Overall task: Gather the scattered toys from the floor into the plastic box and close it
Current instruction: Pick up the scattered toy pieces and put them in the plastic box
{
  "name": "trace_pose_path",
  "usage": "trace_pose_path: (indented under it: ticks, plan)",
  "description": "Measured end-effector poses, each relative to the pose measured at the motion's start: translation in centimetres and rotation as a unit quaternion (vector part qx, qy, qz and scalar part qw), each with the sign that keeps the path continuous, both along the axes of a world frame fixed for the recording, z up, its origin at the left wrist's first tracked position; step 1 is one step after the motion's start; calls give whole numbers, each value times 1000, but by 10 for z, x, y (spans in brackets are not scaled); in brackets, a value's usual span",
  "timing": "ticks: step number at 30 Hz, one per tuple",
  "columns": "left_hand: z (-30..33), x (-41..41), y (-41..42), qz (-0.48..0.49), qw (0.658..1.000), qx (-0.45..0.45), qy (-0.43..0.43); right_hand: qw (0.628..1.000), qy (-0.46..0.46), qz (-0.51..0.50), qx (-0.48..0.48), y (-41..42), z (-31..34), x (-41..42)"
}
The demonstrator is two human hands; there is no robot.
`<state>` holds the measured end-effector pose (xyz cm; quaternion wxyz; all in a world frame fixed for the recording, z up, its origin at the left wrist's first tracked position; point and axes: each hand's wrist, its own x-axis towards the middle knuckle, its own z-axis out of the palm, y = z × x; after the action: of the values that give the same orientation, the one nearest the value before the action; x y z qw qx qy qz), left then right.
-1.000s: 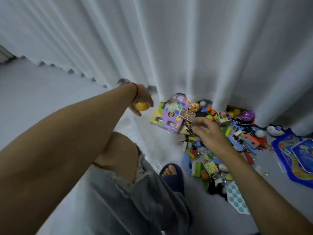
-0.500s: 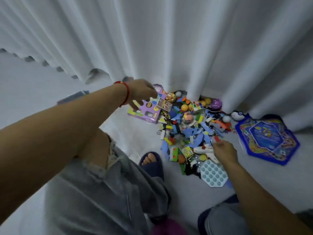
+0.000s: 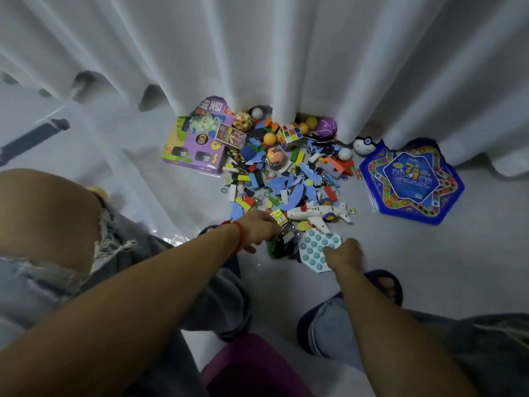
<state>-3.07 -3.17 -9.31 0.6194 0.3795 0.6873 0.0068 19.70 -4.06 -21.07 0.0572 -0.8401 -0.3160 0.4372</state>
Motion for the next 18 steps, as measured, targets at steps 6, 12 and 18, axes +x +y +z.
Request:
trace_pose_path:
  ticks: [6,12,18]
  plan:
    - [-2,0,1,36,999,4,14,996,76,-50,-16,7,-34,6]
    - [4,1,-2,29,999,0,27,972,189,-139,-26,0,10,-6]
    - [15,-3,-4,34,999,16,22,961,180,-211,20,14,77,10]
